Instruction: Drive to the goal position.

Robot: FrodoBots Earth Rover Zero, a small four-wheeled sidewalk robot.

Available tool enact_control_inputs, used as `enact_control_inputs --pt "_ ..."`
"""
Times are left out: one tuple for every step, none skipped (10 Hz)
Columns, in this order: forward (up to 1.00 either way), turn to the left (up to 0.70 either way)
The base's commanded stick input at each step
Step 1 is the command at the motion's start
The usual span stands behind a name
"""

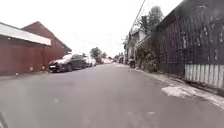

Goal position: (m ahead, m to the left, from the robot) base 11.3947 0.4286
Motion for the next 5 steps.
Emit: enact_control_inputs --pt "0.70 0.00" --pt "0.70 0.00" --pt "0.70 0.00" --pt "0.70 0.00" --pt "0.70 0.00"
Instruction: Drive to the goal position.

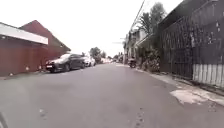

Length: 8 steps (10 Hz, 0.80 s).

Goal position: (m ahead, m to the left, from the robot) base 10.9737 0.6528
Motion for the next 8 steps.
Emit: enact_control_inputs --pt "0.70 0.00" --pt "0.70 0.00" --pt "0.70 0.00" --pt "0.70 0.00" --pt "0.70 0.12" --pt "0.70 0.35" --pt "0.70 0.35" --pt "0.70 0.35"
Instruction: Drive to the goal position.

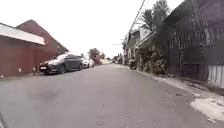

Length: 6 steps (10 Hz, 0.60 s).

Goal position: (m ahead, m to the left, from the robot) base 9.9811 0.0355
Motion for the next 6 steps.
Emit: enact_control_inputs --pt "0.70 0.00" --pt "0.70 0.00" --pt "0.70 0.00" --pt "0.70 0.00" --pt "0.70 0.00" --pt "0.70 0.00"
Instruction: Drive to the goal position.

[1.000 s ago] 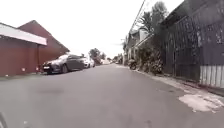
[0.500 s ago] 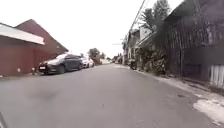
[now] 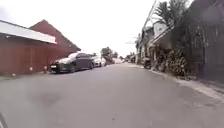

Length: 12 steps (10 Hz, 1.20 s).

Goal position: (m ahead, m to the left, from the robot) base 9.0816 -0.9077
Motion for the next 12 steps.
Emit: enact_control_inputs --pt "0.70 0.00" --pt "0.70 0.00" --pt "0.70 0.00" --pt "0.70 0.00" --pt "0.70 0.00" --pt "0.70 0.00" --pt "0.70 0.00" --pt "0.70 0.00" --pt "0.70 0.00" --pt "0.70 0.00" --pt "0.70 0.00" --pt "0.70 0.00"
